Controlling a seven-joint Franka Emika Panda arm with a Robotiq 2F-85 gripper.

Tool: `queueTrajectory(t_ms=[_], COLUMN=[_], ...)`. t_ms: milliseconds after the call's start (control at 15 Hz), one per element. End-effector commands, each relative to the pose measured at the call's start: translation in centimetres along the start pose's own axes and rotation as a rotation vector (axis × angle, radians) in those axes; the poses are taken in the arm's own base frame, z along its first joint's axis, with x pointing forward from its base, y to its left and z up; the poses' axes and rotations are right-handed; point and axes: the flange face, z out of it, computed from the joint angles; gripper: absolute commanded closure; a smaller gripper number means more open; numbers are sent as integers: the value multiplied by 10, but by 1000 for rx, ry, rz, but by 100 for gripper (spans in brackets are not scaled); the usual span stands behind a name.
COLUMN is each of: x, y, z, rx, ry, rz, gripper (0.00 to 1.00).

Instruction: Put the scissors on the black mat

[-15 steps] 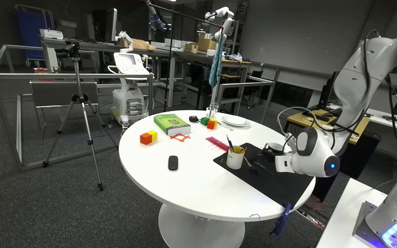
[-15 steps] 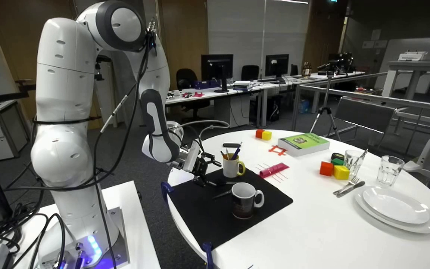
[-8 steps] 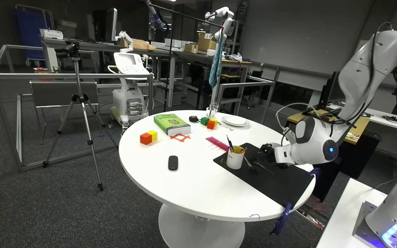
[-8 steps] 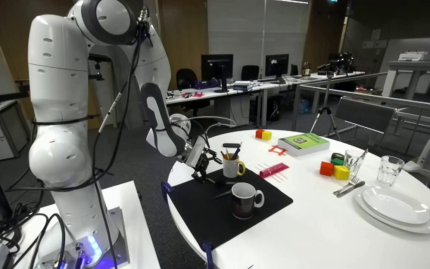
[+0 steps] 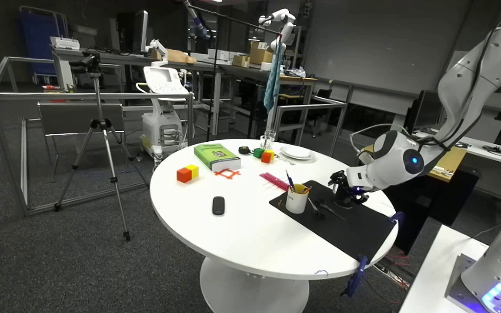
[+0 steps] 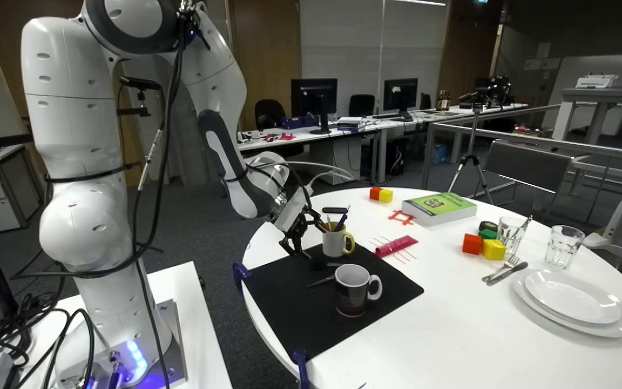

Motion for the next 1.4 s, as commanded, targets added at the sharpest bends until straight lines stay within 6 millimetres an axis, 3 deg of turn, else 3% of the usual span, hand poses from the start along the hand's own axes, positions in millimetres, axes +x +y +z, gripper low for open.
queueTrajectory(t_ms=[0, 867, 1333], x=[-23, -86, -102], y=[18, 49, 45], z=[-12, -27, -23], rx=[33, 124, 199], ry=[28, 130, 190], rz=[30, 173, 199], gripper=[0, 0, 0])
